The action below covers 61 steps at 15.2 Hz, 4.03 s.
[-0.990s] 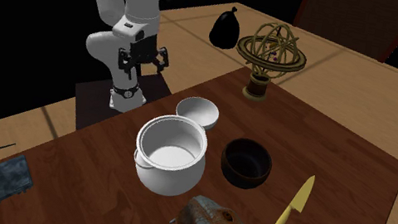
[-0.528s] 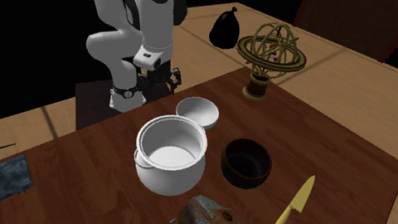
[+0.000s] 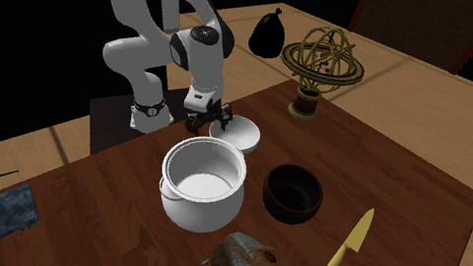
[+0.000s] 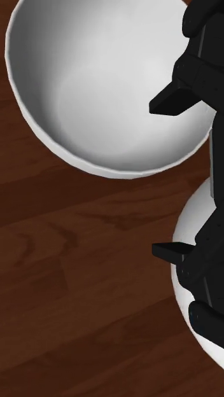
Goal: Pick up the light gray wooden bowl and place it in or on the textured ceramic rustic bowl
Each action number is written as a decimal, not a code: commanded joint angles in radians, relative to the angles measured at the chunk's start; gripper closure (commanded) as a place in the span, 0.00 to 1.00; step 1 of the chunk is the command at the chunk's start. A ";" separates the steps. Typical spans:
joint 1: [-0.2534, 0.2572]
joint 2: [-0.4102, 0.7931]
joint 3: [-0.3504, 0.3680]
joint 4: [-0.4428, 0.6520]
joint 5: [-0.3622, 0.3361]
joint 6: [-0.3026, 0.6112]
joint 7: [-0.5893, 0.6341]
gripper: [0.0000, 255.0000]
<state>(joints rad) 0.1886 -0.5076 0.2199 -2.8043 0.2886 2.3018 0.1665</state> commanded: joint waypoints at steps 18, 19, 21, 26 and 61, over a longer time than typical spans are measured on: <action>0.034 0.140 0.031 -0.053 0.056 0.206 -0.012 1.00; 0.034 0.140 0.031 -0.053 0.056 0.206 -0.012 1.00; 0.034 0.140 0.031 -0.053 0.056 0.206 -0.012 1.00; 0.034 0.140 0.031 -0.053 0.056 0.206 -0.012 1.00; 0.004 -0.168 -0.030 0.234 -0.040 -0.386 0.065 1.00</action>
<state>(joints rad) 0.1930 -0.6775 0.1908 -2.5880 0.2509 1.9311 0.2287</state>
